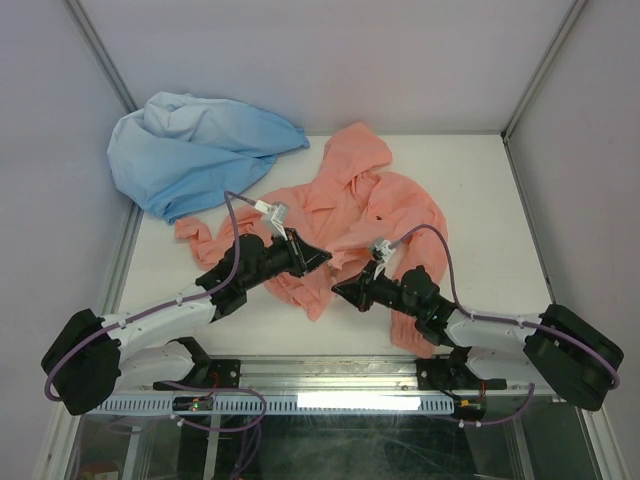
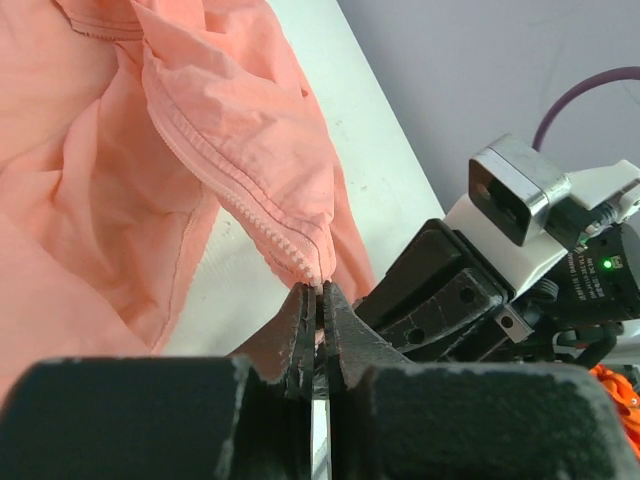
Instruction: Zip up the jacket
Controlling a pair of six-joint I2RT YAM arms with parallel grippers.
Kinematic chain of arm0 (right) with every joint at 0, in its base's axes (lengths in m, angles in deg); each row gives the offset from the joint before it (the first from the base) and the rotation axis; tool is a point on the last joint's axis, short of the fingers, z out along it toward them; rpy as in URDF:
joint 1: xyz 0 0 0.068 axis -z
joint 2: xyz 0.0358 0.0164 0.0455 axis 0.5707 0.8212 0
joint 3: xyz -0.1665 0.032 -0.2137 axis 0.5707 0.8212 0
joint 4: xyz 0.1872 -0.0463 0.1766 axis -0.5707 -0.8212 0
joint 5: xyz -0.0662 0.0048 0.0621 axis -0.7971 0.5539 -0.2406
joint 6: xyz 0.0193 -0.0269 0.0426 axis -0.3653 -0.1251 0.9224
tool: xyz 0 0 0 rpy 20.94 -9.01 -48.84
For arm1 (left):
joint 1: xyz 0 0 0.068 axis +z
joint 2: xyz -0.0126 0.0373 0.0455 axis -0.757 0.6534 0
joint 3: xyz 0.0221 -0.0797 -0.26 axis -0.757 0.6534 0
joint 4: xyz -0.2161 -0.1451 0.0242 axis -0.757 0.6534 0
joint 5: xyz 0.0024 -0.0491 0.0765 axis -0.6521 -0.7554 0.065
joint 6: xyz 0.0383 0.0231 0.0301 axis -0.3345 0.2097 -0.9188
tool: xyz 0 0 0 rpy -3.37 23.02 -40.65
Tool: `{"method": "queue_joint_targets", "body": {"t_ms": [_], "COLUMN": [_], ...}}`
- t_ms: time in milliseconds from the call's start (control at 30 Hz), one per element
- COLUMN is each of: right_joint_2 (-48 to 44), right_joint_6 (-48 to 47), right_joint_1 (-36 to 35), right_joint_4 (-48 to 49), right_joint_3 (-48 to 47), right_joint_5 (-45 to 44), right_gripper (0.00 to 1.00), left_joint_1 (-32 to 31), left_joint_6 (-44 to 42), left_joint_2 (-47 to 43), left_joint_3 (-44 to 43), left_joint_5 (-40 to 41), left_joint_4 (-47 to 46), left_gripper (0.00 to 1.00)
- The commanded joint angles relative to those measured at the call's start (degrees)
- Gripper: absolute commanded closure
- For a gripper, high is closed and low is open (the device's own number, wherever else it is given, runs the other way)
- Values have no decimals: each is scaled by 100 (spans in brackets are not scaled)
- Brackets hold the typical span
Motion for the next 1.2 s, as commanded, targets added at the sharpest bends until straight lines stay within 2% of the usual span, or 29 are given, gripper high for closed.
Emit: {"method": "queue_joint_targets", "body": {"t_ms": [0, 33, 67, 133, 167, 200, 333, 467, 633, 833, 1167], "right_joint_2": [-338, -511, -722, -1194, -1427, -1620, -2032, -2098, -1668, -1299, -1165], "right_joint_6": [-334, -364, -471, -471, -784, -1115, -1712, -2152, -2695, -2784, -2805], "right_joint_1": [-59, -59, -59, -59, -58, -58, -52, -51, -35, 82, 355], "right_joint_4": [-732, -1002, -1310, -1878, -2238, -2513, -3272, -3386, -3394, -3145, -2866], "right_joint_3": [-35, -104, -164, -350, -439, -557, -1075, -1457, -1865, -1975, -1934], "right_joint_5": [43, 18, -32, -32, -259, -397, -547, -707, -647, -423, 338], "right_gripper": [87, 84, 76, 76, 57, 49, 41, 35, 33, 34, 43], "left_joint_1": [36, 36, 32, 34, 36, 36, 36, 36, 32, 27, 18], "left_joint_6": [-522, -607, -683, -855, -934, -1015, -1268, -1479, -1625, -1651, -1672], "left_joint_2": [-225, -226, -229, -242, -244, -244, -208, -120, -62, -51, -16], "left_joint_3": [-457, -531, -613, -748, -816, -889, -1149, -1373, -1553, -1640, -1676], "left_joint_5": [207, 167, 131, 44, 4, -39, -274, -557, -821, -1071, -1203], "left_joint_4": [144, 269, 409, 681, 834, 986, 1450, 1754, 1915, 1954, 1955], "left_gripper": [100, 100, 100, 100, 100, 100, 100, 100, 100, 100, 100]}}
